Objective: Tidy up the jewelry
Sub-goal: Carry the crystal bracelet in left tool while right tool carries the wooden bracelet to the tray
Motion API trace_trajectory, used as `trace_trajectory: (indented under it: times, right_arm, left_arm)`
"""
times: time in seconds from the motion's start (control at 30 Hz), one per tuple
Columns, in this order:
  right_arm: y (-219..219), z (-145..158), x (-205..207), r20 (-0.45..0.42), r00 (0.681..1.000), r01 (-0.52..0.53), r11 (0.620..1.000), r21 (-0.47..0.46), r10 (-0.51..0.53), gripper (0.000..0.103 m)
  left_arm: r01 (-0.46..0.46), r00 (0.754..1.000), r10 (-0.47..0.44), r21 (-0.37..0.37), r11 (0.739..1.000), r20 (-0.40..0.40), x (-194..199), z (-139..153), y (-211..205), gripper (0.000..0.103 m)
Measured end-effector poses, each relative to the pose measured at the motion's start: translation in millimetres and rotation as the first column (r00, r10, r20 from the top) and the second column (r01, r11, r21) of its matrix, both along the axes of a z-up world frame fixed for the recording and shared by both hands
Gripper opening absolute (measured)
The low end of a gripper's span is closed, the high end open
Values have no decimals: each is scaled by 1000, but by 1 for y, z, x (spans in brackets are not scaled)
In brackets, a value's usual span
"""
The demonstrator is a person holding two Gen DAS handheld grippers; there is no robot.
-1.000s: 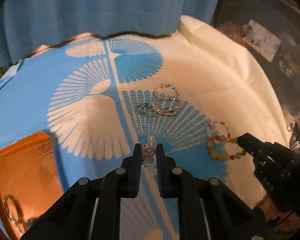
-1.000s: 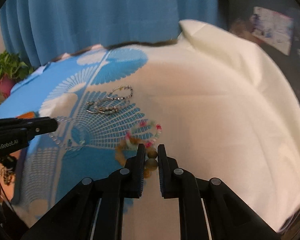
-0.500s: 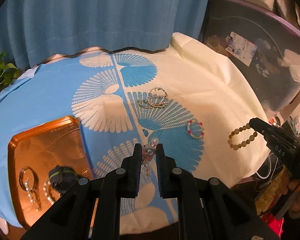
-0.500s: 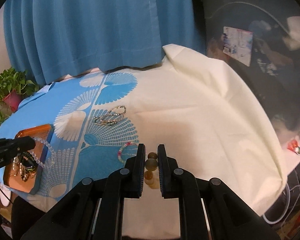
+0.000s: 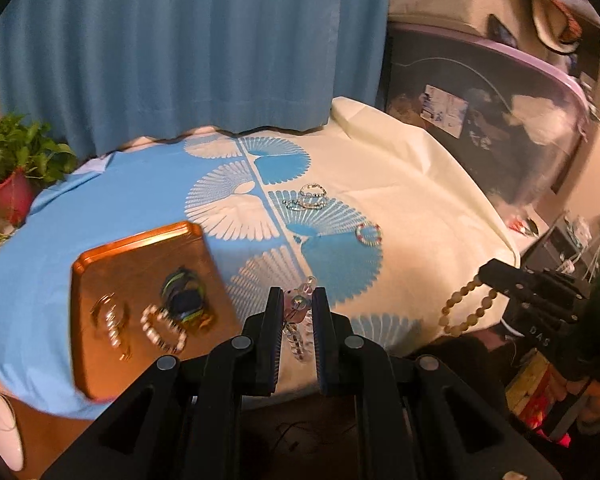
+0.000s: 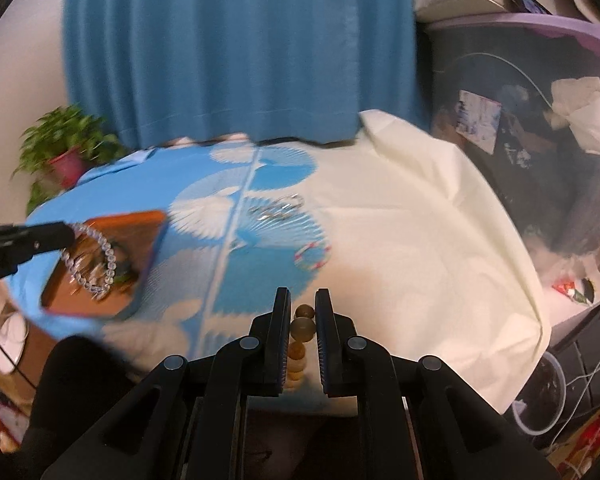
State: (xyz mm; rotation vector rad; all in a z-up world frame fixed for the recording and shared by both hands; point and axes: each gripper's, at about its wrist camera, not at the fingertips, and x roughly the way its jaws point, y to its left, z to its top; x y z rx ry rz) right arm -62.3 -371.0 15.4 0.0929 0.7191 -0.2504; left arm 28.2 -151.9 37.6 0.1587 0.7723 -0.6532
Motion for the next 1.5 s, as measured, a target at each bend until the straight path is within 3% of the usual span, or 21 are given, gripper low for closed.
trace_trajectory:
  times: [0.3, 0.63, 1.5]
  right_arm:
    - [75, -10, -58, -21, 992, -124, 992, 33, 125, 13]
    - [131, -23, -92, -65, 969, -236, 970, 57, 239, 13]
    - [159, -24, -97, -99, 948, -303, 953, 19, 303, 13]
  left_arm:
    - [-10, 1000, 11, -25, 1000, 9, -67, -3, 51, 11]
    - [-13, 1000, 13, -11, 1000, 5, -106, -17, 66, 11]
    - [-7, 1000, 7, -4, 1000, -5, -116, -25, 67, 11]
